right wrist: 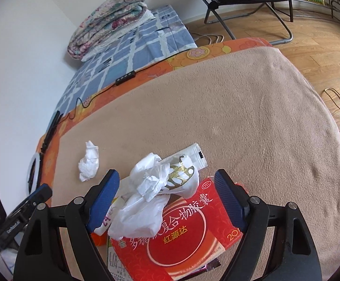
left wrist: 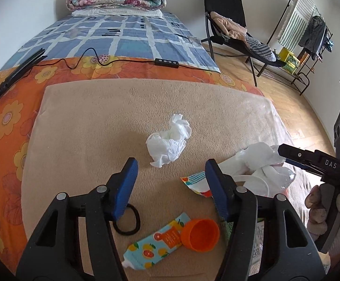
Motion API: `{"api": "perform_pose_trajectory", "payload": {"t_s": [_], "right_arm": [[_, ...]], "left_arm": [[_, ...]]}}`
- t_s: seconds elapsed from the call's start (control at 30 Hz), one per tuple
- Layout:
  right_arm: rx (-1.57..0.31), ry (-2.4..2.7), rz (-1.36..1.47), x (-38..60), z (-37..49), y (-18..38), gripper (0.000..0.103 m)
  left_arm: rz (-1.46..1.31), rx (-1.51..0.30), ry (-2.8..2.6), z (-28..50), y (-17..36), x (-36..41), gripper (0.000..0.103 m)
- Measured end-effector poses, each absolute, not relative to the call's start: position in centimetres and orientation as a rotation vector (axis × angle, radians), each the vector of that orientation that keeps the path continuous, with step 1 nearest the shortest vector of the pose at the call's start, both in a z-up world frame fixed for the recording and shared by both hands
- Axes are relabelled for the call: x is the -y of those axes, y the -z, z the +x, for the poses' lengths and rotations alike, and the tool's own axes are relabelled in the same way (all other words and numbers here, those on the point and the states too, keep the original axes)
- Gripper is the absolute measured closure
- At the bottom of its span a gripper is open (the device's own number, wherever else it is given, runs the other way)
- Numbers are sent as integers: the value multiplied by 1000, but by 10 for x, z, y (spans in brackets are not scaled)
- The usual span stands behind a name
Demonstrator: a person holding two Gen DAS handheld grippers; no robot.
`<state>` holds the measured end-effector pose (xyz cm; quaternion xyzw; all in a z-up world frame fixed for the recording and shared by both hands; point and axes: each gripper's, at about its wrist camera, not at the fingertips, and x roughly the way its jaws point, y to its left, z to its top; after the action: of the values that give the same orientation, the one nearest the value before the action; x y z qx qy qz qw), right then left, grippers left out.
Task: Collect trash
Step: 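Grasp the white tissue with the left tool while the right tool grasps the plastic bag, then carry both held items over the blue basket and open both tools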
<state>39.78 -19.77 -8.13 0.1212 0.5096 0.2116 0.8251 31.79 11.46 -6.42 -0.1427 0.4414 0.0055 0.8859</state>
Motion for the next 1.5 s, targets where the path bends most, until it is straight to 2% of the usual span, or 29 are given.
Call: {"api": "perform_pose_trajectory", "payload": {"t_s": [0.27,0.37,0.43,0.5,0.6,0.8,0.97,1.5], "right_arm": [[-1113,-457,264,192,409,97,20],[-1112,-454,266,191,410,99,21],[-1114,-465,272,191,411,100,33],[-1113,-473,267,189,410,99,35],[-1092,-485,244,187,407,94,43],[-999,-495,210,182,396,71,51],[-892,-510,173,180,382,38,52],[-806,-615,169,202,294,-29,52]], "left_arm": [[-331,-992,-9,363,105,-113,42],[-373,-1004,-19,369,115,-118,54],[-392,-1002,-28,372,119,-121,58],[-396,-1006,-36,373,122,-124,72],[-422,-992,-36,370,121,-128,77],[-394,-971,-42,359,107,-126,80],[-374,-937,-43,340,84,-123,80],[-343,-825,11,216,-19,-101,80]]}}
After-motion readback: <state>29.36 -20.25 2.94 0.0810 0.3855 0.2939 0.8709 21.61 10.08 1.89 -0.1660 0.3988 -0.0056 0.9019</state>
